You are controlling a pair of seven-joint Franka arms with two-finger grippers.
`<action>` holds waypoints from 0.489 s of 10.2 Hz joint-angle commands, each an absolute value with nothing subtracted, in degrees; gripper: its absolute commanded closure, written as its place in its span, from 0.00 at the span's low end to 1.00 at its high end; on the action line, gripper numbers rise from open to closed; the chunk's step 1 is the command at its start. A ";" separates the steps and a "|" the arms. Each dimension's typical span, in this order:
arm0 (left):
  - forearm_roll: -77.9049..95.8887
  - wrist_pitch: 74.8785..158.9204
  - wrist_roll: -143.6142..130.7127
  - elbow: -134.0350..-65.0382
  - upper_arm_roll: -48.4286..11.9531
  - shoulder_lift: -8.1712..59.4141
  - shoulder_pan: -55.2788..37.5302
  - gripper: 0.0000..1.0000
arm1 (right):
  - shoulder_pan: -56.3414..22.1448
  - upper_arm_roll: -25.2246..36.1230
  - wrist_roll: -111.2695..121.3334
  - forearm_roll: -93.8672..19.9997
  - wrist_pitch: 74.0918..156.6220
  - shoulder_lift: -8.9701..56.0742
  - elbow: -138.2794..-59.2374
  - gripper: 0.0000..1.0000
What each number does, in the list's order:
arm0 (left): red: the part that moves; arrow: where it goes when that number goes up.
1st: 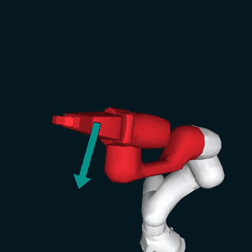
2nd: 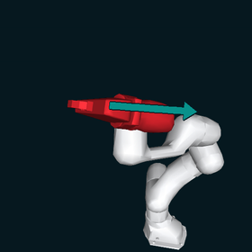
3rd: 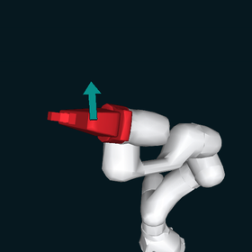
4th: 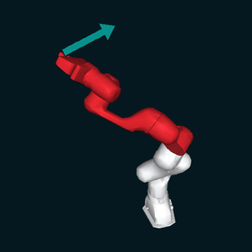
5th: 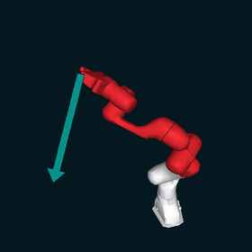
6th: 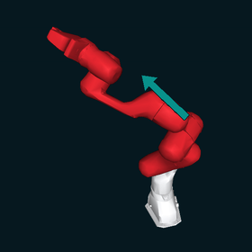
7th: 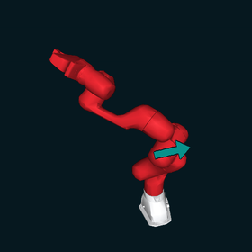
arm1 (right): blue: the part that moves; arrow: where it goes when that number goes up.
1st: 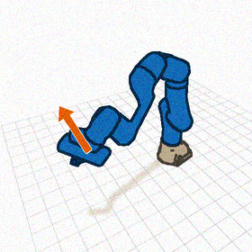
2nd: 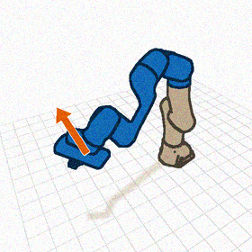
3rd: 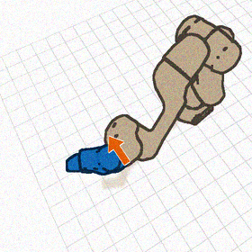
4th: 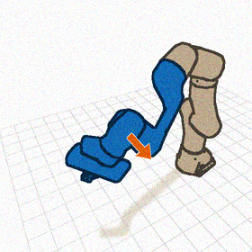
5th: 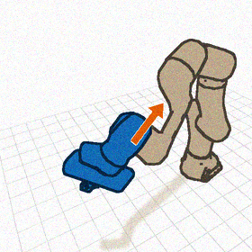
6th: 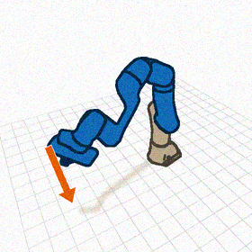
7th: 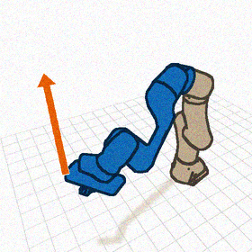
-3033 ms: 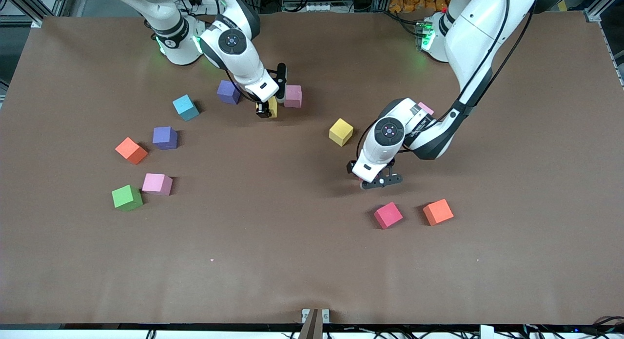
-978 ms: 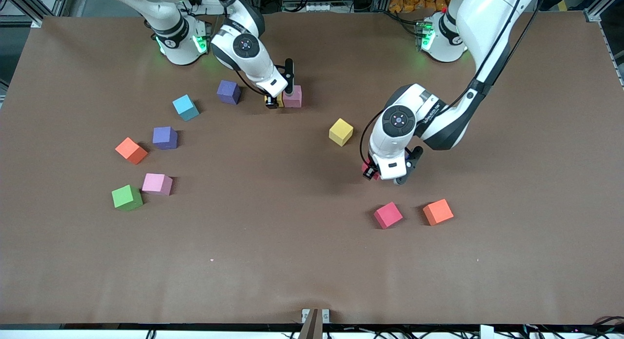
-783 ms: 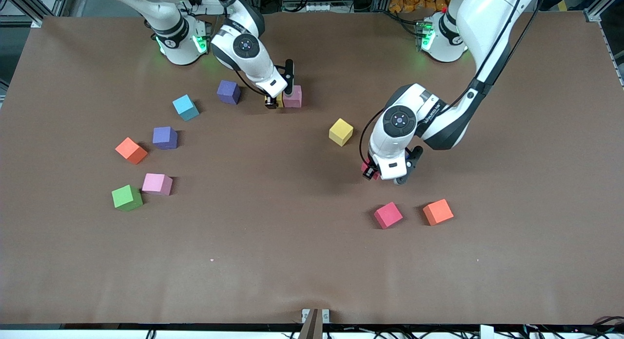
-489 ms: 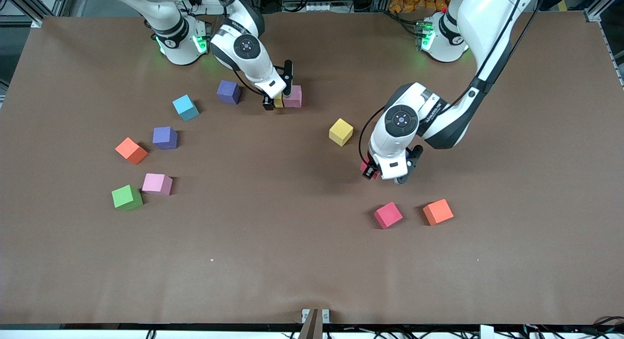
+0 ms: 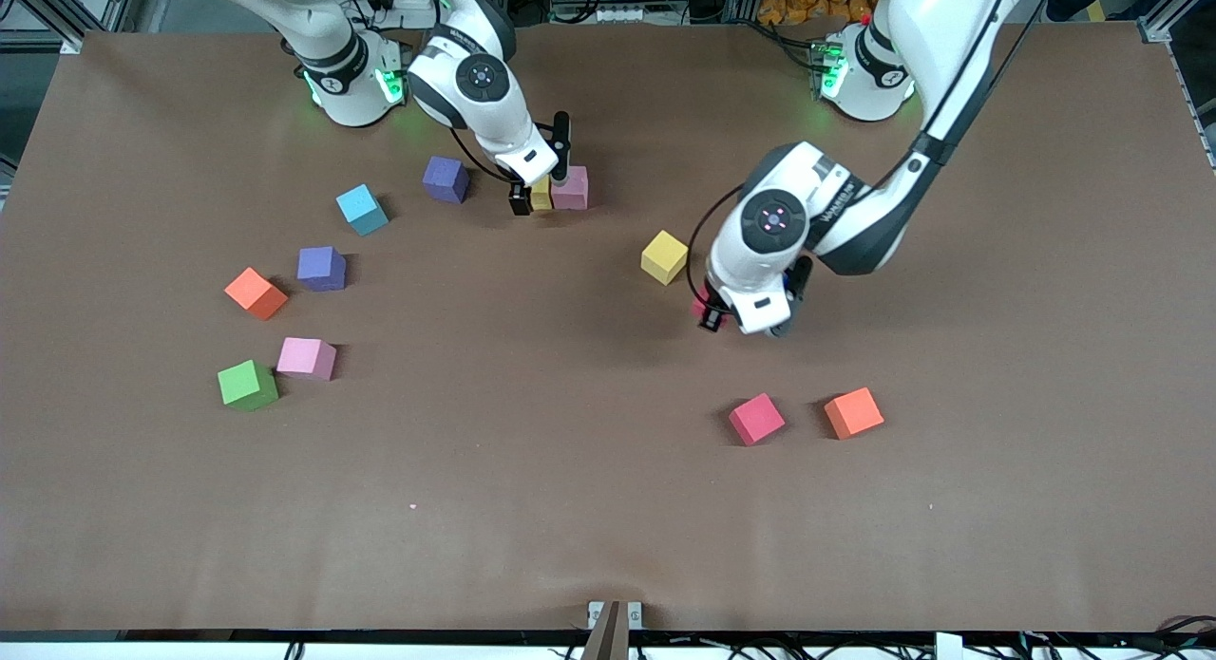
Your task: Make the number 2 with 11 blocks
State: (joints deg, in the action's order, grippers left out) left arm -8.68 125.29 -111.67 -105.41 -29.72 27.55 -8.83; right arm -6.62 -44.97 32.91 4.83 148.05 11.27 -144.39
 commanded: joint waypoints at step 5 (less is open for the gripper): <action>-7.47 122.61 -134.27 -106.79 -32.70 25.67 -8.35 0.96 | -0.89 -51.51 32.69 -4.20 119.87 2.82 -129.42 0.00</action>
State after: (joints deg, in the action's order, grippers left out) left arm -8.68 123.56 -131.09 -105.69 -32.66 27.46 -8.98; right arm -3.37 -50.46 32.12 -0.91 129.35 5.28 -135.78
